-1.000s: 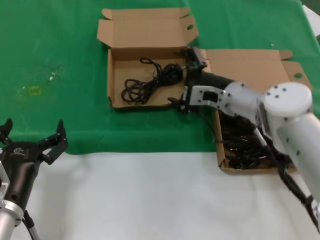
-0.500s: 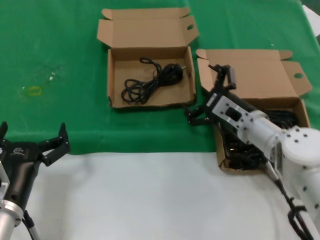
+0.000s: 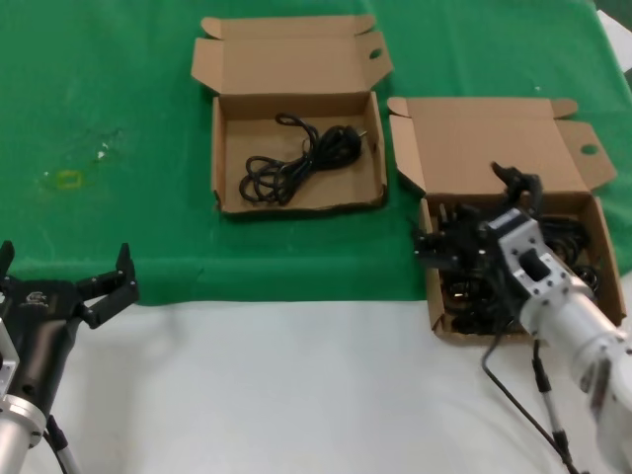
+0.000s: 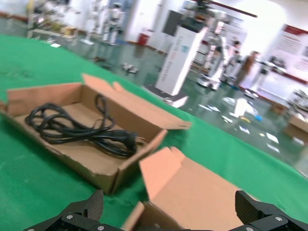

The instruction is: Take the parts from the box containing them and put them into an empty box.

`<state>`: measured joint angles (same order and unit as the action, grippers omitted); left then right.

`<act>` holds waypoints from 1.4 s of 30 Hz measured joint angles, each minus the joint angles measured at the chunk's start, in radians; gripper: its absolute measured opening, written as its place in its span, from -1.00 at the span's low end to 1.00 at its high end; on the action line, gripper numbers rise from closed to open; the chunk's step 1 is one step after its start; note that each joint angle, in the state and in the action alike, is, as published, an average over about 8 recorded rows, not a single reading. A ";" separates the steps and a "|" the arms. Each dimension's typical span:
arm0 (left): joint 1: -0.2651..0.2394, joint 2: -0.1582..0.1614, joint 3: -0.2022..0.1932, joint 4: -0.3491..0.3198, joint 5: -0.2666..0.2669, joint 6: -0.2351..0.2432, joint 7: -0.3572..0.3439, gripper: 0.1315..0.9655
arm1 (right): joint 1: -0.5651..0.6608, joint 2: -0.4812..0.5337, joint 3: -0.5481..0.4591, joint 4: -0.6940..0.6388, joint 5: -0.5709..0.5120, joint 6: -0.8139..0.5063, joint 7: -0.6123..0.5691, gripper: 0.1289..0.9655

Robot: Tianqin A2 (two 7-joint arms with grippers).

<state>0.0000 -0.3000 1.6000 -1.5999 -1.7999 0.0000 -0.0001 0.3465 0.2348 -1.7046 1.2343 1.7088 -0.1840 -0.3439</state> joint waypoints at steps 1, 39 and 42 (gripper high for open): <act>0.000 0.000 0.000 0.000 0.000 0.000 0.000 1.00 | -0.020 0.004 0.006 0.021 0.005 0.011 0.020 1.00; 0.000 0.000 0.000 0.000 0.000 0.000 0.000 1.00 | -0.296 0.056 0.089 0.312 0.078 0.157 0.294 1.00; 0.000 0.000 0.000 0.000 0.000 0.000 0.000 1.00 | -0.296 0.056 0.089 0.312 0.078 0.157 0.294 1.00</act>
<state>0.0000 -0.3000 1.6000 -1.6000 -1.8000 0.0000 -0.0001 0.0507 0.2905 -1.6153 1.5465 1.7867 -0.0269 -0.0502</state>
